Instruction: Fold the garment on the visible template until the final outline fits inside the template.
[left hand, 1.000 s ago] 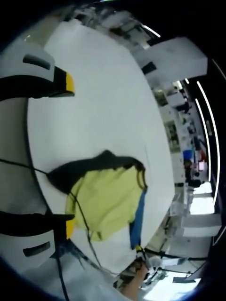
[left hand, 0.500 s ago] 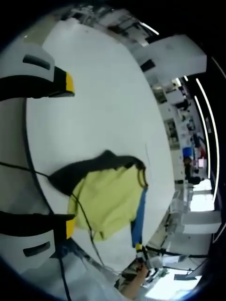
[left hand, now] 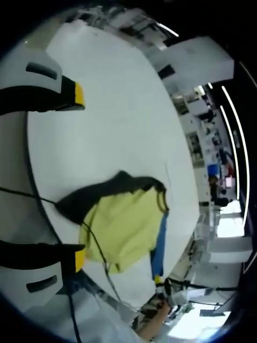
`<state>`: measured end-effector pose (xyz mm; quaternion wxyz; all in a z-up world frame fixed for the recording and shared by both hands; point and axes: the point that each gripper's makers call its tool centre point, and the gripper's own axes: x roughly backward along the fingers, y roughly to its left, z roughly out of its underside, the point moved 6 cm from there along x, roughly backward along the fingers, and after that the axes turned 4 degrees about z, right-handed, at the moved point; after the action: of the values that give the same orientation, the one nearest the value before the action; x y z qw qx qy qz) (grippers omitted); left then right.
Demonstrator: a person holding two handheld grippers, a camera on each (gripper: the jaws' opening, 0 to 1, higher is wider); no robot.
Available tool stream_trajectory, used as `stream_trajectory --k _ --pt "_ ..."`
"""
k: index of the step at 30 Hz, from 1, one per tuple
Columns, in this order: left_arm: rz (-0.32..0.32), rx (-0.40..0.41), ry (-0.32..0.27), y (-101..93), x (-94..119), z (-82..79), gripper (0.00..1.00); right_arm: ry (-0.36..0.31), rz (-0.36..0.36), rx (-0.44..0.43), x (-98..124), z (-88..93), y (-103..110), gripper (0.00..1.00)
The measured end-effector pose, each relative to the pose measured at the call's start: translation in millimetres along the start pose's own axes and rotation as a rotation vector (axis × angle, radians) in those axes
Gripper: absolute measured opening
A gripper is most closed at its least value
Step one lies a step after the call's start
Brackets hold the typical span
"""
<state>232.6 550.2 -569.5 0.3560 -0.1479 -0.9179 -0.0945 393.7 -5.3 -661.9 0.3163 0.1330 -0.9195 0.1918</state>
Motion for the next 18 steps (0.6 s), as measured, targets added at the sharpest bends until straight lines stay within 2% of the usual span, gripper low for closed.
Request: stream_trajectory --k 18 --pt "0.029 -0.015 -0.004 3.7 -11.1 -4.9 0.99 -0.042 -0.042 0.041 10.8 -17.9 21.7 0.79"
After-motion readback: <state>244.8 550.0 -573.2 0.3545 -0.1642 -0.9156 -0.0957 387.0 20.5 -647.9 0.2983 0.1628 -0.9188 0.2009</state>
